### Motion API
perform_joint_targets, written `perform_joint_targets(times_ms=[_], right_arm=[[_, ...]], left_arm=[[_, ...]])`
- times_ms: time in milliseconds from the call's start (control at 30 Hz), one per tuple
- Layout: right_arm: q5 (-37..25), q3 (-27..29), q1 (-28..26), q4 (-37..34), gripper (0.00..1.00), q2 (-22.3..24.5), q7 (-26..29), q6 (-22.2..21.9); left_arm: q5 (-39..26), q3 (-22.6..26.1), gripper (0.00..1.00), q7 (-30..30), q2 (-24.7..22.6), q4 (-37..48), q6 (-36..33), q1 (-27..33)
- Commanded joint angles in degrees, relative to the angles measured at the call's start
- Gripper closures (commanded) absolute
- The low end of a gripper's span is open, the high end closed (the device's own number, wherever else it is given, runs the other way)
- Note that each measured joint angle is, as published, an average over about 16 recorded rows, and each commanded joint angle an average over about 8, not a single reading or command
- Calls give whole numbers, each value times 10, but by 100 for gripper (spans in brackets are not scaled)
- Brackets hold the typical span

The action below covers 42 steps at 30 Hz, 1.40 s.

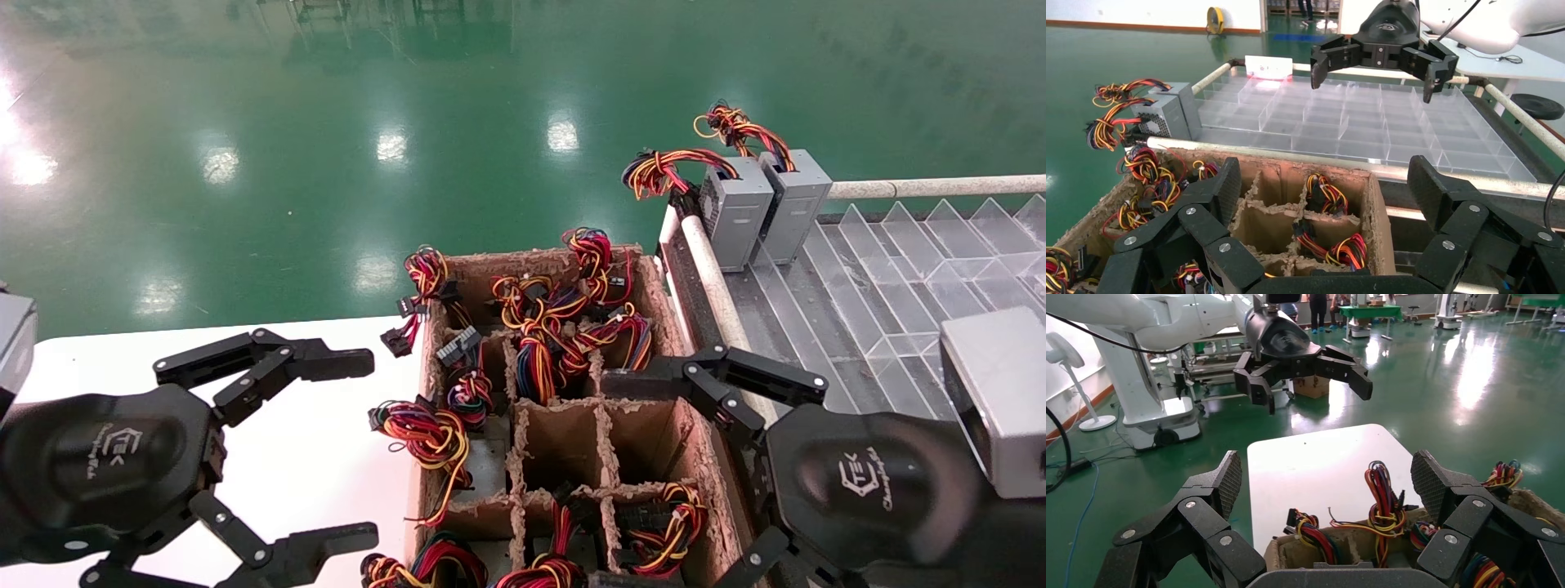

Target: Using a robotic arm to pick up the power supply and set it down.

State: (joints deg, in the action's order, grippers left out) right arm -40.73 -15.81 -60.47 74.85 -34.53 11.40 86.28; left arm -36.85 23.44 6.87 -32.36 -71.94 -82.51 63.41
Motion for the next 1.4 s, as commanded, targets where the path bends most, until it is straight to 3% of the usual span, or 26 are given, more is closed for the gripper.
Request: perform_joint_targets(times_ms=[33, 1400], right_arm=[[-2, 0, -2, -3, 0, -1, -2, -1], [-12, -2, -11, -14, 0, -5, -7, -6]], left_arm=[[0, 0, 0, 0, 0, 0, 0, 0], [0, 0, 0, 0, 0, 0, 0, 0]])
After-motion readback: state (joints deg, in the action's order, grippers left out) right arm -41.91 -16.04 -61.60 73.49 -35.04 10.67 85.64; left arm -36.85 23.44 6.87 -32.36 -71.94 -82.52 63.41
